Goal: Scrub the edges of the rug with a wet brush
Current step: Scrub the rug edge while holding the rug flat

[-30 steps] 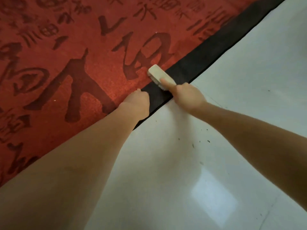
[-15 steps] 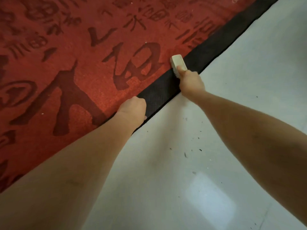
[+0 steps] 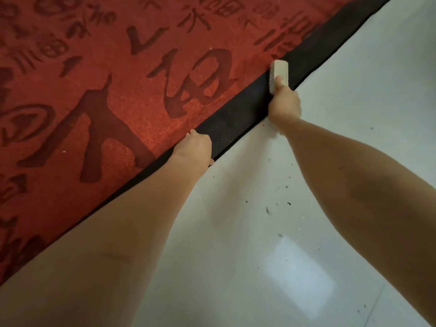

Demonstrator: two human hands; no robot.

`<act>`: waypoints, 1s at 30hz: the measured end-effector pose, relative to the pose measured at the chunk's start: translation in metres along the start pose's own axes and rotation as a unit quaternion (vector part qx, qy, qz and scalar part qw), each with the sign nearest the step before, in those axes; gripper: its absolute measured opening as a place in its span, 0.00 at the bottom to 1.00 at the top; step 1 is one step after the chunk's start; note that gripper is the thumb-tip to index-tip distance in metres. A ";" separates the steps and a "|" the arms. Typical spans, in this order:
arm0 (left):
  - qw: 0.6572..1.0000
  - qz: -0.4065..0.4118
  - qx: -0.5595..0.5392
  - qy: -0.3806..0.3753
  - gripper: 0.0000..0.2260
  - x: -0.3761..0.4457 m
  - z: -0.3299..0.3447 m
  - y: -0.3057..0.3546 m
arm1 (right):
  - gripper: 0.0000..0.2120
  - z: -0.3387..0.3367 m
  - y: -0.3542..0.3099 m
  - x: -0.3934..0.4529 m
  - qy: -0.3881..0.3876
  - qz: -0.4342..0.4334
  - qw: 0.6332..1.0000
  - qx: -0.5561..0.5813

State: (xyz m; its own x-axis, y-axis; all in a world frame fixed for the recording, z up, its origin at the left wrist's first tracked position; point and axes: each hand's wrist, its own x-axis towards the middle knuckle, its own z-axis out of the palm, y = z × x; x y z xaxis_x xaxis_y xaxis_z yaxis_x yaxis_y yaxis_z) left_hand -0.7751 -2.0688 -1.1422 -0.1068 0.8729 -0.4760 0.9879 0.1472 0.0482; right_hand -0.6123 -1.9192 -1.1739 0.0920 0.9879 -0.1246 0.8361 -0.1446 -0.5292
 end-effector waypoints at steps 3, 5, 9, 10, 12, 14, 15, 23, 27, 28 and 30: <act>1.000 0.003 0.023 -0.012 0.22 -0.002 0.001 -0.001 | 0.28 0.012 0.007 -0.032 -0.017 -0.021 1.000 0.001; 0.999 0.003 0.035 -0.014 0.23 -0.002 0.004 0.000 | 0.28 0.018 0.015 -0.070 -0.076 -0.106 0.991 -0.030; 0.997 0.010 0.072 0.029 0.23 -0.008 0.007 0.000 | 0.30 -0.002 0.023 -0.067 -0.085 -0.152 0.981 -0.084; 0.996 0.013 0.084 0.040 0.23 -0.010 0.007 -0.001 | 0.28 -0.010 0.018 -0.054 -0.070 -0.113 0.988 -0.080; 0.993 0.014 0.107 0.036 0.22 -0.016 0.009 -0.003 | 0.24 -0.004 0.004 -0.055 -0.059 -0.042 0.997 -0.036; 0.994 0.006 0.111 0.019 0.22 -0.016 0.013 -0.004 | 0.23 0.009 0.004 -0.087 -0.081 -0.101 0.991 -0.045; 0.993 0.008 0.114 0.017 0.22 -0.015 0.015 -0.004 | 0.27 0.015 0.012 -0.104 -0.107 -0.158 0.980 -0.050; 0.992 0.011 0.124 0.015 0.21 -0.014 0.015 -0.002 | 0.26 0.000 0.012 -0.088 -0.103 -0.131 0.982 -0.088; 0.995 0.011 0.095 0.009 0.19 -0.011 0.014 -0.003 | 0.33 -0.002 0.021 -0.104 -0.175 -0.225 0.950 -0.128; 0.996 0.007 0.084 0.008 0.19 -0.011 0.015 -0.003 | 0.33 -0.011 0.025 -0.083 -0.159 -0.223 0.948 -0.164; 0.998 0.002 0.062 0.001 0.19 -0.013 0.015 -0.002 | 0.31 -0.027 0.022 -0.048 -0.107 -0.155 0.966 -0.179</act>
State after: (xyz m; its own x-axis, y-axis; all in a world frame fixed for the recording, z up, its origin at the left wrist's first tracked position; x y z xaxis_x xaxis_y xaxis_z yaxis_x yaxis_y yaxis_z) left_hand -0.7743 -2.0873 -1.1494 -0.1024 0.8748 -0.4735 0.9947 0.0846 -0.0590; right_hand -0.5837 -1.9683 -1.1571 -0.2751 0.9411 -0.1967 0.9422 0.2233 -0.2498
